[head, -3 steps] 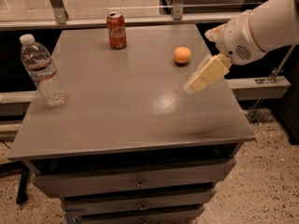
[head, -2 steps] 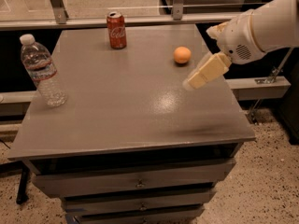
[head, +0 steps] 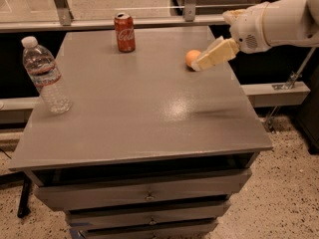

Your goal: Move coke can near orange

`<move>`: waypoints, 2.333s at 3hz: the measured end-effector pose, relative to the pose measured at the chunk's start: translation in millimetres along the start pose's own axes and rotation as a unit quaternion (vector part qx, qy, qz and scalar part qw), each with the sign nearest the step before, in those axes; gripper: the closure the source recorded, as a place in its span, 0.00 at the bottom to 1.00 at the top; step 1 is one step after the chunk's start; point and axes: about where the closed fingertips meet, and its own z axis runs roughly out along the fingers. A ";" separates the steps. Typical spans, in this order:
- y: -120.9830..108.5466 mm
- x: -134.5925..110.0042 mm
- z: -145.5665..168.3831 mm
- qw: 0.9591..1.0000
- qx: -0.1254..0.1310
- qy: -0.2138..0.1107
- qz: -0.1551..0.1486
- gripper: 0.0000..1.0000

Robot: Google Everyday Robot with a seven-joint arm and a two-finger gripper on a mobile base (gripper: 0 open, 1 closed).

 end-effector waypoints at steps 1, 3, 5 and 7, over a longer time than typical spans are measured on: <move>-41.3 -9.4 21.0 0.998 0.014 -0.055 0.005 0.00; -77.0 -45.6 89.9 0.994 -0.004 -0.110 -0.006 0.00; -66.2 -57.1 173.7 0.996 -0.030 -0.076 -0.029 0.00; -61.3 -53.7 238.7 0.998 -0.040 -0.052 -0.017 0.00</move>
Offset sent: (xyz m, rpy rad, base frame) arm 0.1376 0.0302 0.0322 0.2586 -0.1609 0.0648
